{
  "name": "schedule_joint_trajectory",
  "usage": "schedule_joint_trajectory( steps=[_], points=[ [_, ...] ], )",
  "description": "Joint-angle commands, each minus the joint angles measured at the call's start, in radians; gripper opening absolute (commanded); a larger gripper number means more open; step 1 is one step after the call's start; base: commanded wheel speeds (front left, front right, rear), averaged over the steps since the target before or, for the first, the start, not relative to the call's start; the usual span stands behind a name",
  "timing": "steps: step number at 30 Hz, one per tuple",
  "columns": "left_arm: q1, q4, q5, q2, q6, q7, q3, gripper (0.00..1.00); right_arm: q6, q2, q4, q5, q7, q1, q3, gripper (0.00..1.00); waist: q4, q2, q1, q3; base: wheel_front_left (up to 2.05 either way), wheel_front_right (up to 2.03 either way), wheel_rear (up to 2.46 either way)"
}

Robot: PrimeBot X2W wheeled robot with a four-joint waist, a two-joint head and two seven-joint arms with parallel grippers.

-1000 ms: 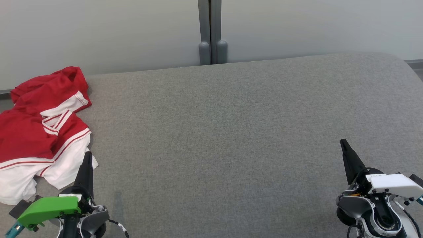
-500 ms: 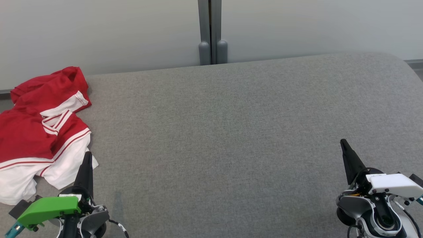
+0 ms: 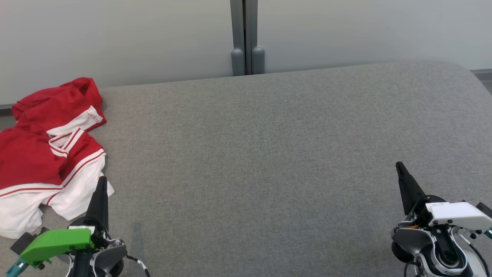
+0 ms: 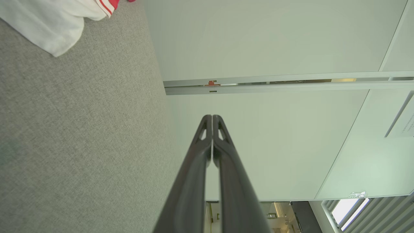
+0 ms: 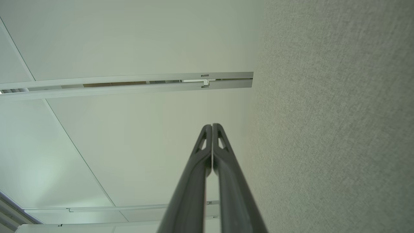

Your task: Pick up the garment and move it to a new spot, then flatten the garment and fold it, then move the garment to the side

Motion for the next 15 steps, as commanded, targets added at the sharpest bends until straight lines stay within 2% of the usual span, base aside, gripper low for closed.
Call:
schedule_joint_trajectory(
  steps=[1, 9, 10, 15],
  points=[
    [-0.015, 0.001, -0.001, 0.008, -0.004, 0.004, 0.002, 0.00, 0.001, -0.004, -0.001, 0.007, 0.001, -0.006, 0.000, 0.00, 0.000, 0.0000, 0.0000, 0.000, 0.00, 0.00, 0.00],
    [-0.015, 0.001, -0.001, 0.008, -0.004, 0.004, 0.002, 0.00, 0.001, -0.004, -0.001, 0.007, 0.001, -0.006, 0.000, 0.00, 0.000, 0.0000, 0.0000, 0.000, 0.00, 0.00, 0.00],
    [0.000, 0.000, 0.000, 0.000, 0.000, -0.001, 0.000, 1.00, 0.000, 0.000, 0.000, 0.000, -0.001, 0.000, 0.000, 1.00, 0.000, 0.0000, 0.0000, 0.000, 0.00, 0.00, 0.00],
    [0.029, 0.029, 0.003, -0.007, 0.000, -0.008, -0.011, 1.00, 0.000, 0.009, 0.032, -0.003, -0.007, 0.030, 0.009, 1.00, 0.000, 0.0000, 0.0000, 0.000, 0.00, 0.00, 0.00]
  ],
)
